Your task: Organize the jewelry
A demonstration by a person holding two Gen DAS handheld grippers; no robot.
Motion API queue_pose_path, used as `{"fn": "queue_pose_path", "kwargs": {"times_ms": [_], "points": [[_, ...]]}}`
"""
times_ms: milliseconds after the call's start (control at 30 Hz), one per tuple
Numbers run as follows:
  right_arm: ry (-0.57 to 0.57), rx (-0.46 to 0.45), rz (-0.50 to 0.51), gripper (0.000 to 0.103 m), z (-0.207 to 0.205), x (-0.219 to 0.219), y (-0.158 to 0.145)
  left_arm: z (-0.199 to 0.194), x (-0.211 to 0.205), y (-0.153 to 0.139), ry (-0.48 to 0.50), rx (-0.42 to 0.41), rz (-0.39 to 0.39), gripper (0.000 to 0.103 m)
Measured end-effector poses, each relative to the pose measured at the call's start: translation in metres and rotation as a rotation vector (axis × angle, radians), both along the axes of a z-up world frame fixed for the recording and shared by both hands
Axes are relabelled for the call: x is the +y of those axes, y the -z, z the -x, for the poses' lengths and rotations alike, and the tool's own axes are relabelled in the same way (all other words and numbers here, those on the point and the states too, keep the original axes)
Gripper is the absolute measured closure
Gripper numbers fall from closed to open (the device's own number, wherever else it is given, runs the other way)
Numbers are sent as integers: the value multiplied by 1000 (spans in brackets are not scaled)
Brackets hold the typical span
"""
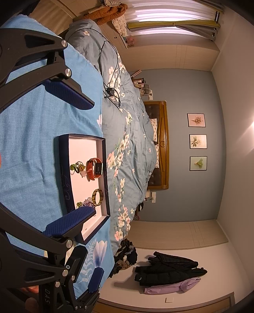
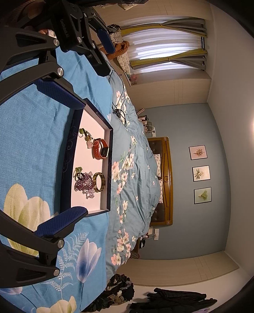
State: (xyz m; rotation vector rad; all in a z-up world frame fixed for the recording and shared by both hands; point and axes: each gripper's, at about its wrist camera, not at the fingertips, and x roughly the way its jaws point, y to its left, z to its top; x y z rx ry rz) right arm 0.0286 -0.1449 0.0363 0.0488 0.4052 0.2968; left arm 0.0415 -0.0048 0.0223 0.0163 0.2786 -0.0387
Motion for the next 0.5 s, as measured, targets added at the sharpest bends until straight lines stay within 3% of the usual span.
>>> {"fn": "queue_pose_path", "kwargs": {"times_ms": [500], "points": [[-3,4,-3,7,-1,-1,0,-1,0,2,2,4,2,6]]}}
